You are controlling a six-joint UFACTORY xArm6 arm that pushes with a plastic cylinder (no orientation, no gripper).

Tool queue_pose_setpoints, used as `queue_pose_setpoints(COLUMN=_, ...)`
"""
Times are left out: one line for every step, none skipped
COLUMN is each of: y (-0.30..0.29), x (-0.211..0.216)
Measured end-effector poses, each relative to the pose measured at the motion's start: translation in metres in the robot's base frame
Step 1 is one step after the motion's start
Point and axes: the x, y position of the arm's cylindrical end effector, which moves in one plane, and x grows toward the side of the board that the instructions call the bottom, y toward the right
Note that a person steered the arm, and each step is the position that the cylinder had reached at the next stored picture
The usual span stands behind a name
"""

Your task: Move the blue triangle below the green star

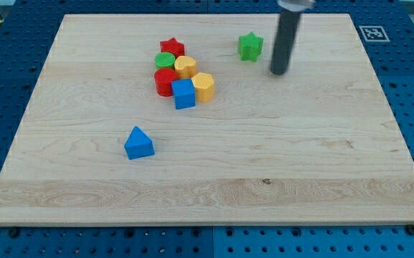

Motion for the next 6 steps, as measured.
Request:
queue_pose_setpoints(y=0.016, x=0.061)
queue_pose_setpoints(y=-0.020, x=0.148)
queue_pose_setpoints(y=-0.080, x=0.213)
queue_pose_setpoints(y=-0.154, x=0.248)
queue_pose_setpoints(y=-0.235, x=0.244)
queue_pose_setpoints(y=-0.285, x=0.218)
